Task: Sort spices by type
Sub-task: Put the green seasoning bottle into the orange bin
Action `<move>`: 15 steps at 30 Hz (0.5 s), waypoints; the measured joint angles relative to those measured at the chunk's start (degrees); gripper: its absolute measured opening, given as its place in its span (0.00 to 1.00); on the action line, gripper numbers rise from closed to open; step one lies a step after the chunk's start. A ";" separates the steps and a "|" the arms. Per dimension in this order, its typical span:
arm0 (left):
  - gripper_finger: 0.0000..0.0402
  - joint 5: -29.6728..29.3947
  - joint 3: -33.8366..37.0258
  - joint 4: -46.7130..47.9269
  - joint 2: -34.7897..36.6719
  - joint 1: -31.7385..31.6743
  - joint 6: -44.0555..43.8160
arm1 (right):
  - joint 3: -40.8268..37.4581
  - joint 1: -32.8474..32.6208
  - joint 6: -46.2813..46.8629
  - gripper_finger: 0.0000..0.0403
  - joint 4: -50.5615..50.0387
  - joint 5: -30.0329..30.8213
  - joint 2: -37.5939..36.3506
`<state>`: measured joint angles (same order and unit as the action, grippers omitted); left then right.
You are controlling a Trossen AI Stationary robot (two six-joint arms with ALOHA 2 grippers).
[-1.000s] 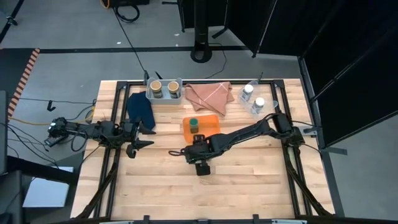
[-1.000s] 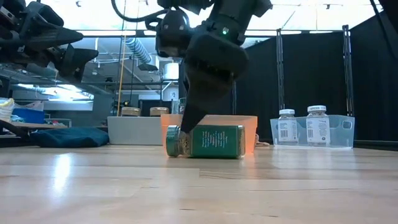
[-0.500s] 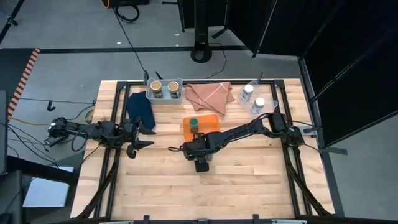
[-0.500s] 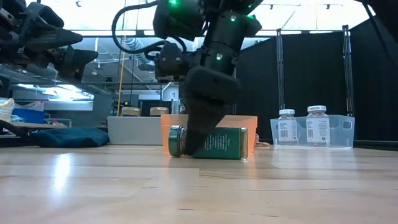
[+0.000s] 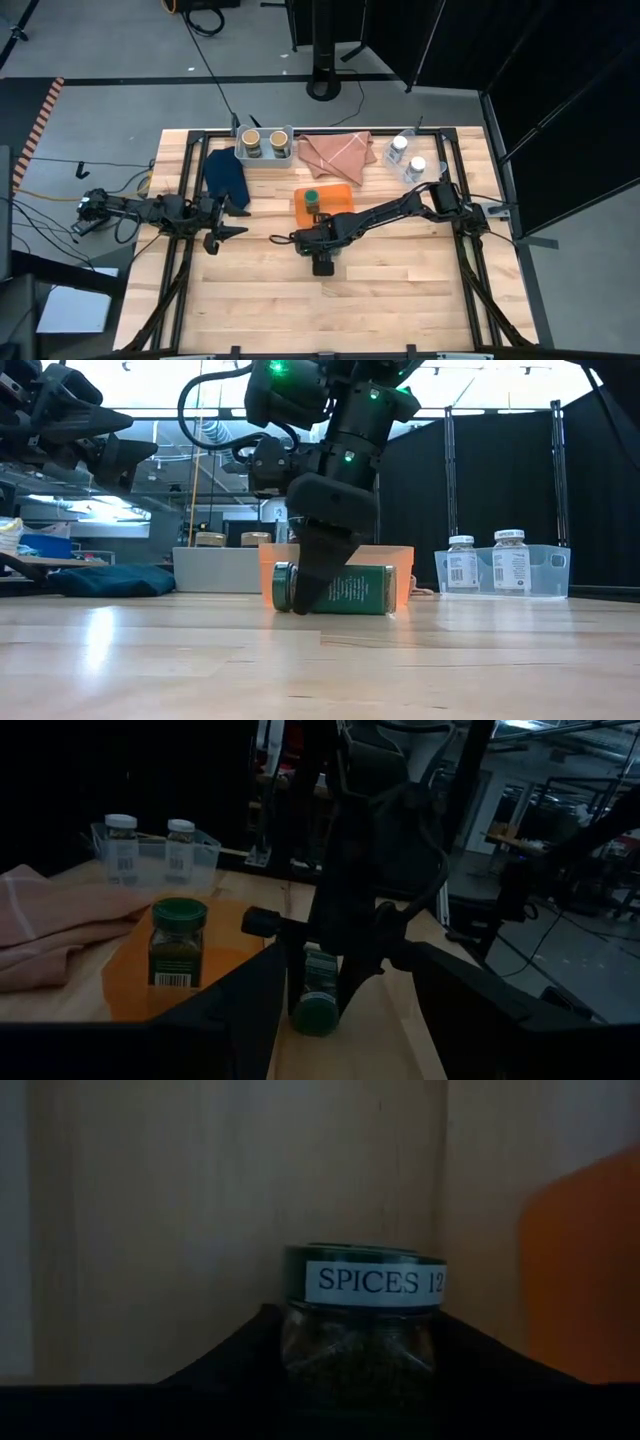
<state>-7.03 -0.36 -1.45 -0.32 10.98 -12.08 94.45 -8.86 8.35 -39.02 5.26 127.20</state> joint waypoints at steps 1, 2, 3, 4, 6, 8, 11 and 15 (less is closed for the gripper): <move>0.56 0.00 0.00 0.00 0.00 0.00 0.00 | 0.00 0.00 1.03 0.50 0.09 0.03 0.00; 0.56 0.00 0.00 0.00 0.00 0.00 0.00 | 0.00 -0.04 2.14 0.50 0.42 0.23 0.00; 0.56 0.00 0.00 0.00 0.00 0.00 -0.03 | -0.02 -0.22 3.13 0.50 0.97 0.63 0.02; 0.56 0.00 0.00 0.00 0.00 0.00 -0.09 | -0.06 -0.48 3.96 0.50 1.89 1.30 -0.02; 0.56 0.02 0.00 0.00 0.00 0.00 -0.12 | -0.19 -1.14 5.69 0.50 5.99 4.09 -0.21; 0.56 0.06 0.00 0.00 0.00 0.00 -0.15 | -0.24 -1.97 7.05 0.50 11.08 7.38 -1.15; 0.56 0.10 0.00 0.00 0.00 0.00 -0.45 | -0.14 -3.16 8.74 0.50 19.87 13.29 -3.19; 0.56 0.44 0.00 -0.02 0.00 0.00 -0.55 | -0.11 -4.65 8.22 0.50 30.50 16.67 -3.79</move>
<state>-6.59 -0.36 -1.48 -0.32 10.98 -12.63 94.35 -13.51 16.56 -8.51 21.93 123.40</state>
